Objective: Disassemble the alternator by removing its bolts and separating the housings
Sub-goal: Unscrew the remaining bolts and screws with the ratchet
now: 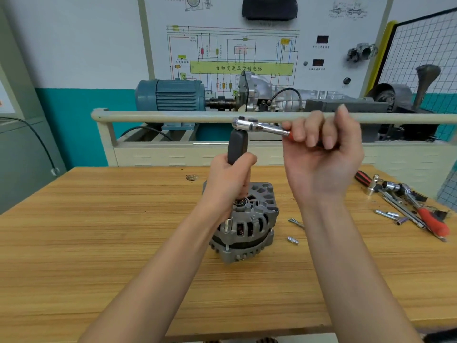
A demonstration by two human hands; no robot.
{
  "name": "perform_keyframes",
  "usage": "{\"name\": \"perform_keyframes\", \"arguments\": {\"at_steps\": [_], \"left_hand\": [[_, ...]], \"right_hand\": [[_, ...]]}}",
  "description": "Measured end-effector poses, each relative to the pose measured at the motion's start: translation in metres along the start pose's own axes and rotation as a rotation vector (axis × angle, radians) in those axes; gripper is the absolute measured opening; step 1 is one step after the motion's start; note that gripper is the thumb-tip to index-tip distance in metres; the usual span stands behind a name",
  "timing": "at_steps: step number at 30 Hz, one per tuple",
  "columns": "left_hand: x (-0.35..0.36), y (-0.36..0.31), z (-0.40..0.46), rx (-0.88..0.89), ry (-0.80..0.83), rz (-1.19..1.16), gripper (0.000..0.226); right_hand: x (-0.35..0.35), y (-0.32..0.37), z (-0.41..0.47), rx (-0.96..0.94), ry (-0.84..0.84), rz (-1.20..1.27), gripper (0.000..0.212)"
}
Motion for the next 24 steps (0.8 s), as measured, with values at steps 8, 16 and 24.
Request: {"name": "perform_keyframes", "arguments": {"at_steps": [8, 16, 24], "left_hand": [[-0.004, -0.007, -0.008, 0.065, -0.060, 0.082, 0.029], [0.037, -0.026, 0.002, -0.045, 0.348, -0.148, 0.038], [0.049, -0.006, 0.013, -0.133, 0.380, -0.078, 0.050]], "right_hand": [[0.069, 0.018, -0.032, -0.442, 0.223, -0.520, 0.037], [0.031, 0.020, -0.007, -0.160, 0.045, -0.069, 0.052], [-0.004, 0.011, 0.018, 0.048, -0.083, 0.173, 0.045]]}}
Point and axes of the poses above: each hand's wrist, its own z-axis towards the middle knuckle, its own x-axis out of the palm, y = z × x, the point moved 9 cm from there along z, towards the middle knuckle, and after that the axes turned 12 degrees about -z, right-handed, at the moved point
